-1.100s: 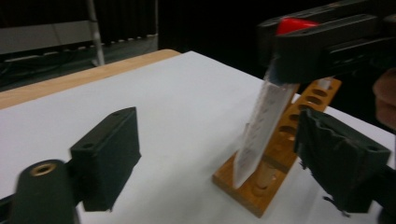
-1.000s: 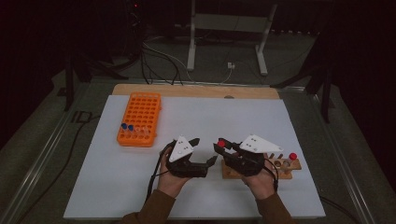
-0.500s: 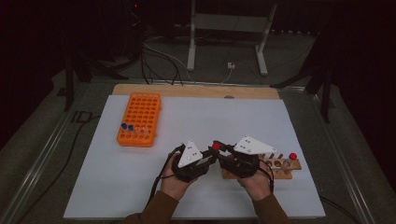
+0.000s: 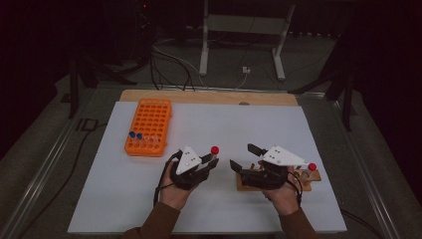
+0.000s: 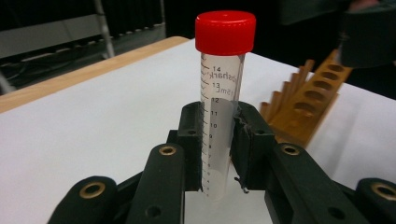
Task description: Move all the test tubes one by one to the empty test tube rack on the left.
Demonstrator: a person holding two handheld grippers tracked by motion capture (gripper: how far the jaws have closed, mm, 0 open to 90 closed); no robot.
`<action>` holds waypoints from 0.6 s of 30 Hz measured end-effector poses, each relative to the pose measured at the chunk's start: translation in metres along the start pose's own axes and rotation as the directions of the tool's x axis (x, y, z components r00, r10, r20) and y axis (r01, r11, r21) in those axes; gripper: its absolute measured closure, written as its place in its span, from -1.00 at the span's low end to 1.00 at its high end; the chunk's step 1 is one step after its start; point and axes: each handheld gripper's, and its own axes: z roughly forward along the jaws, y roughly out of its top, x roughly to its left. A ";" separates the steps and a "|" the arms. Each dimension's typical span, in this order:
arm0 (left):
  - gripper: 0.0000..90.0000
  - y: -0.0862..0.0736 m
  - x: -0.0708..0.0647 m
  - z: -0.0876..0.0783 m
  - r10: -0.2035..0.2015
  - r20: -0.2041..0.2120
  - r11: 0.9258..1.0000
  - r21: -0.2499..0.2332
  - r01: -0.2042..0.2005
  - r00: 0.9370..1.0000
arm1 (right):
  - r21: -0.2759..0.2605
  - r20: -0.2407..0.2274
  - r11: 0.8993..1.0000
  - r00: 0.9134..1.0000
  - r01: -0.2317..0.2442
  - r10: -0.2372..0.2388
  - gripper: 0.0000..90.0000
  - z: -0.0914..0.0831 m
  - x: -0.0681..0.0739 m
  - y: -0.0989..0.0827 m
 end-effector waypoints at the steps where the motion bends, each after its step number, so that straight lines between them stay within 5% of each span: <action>1: 0.68 -0.001 0.003 -0.003 -0.008 -0.007 1.000 -0.002 0.008 1.000 | 0.002 0.009 1.000 1.000 -0.002 0.002 -0.67 -0.001 -0.001 -0.001; 11: 0.68 -0.004 0.039 -0.040 -0.068 -0.113 0.997 -0.044 0.064 0.991 | 0.001 0.075 0.999 0.996 -0.051 0.051 -0.95 -0.021 -0.021 -0.015; 18: 0.67 -0.011 0.066 -0.065 -0.104 -0.198 0.993 -0.069 0.092 0.975 | -0.034 0.113 0.995 0.989 -0.093 0.096 -0.99 -0.032 -0.032 -0.023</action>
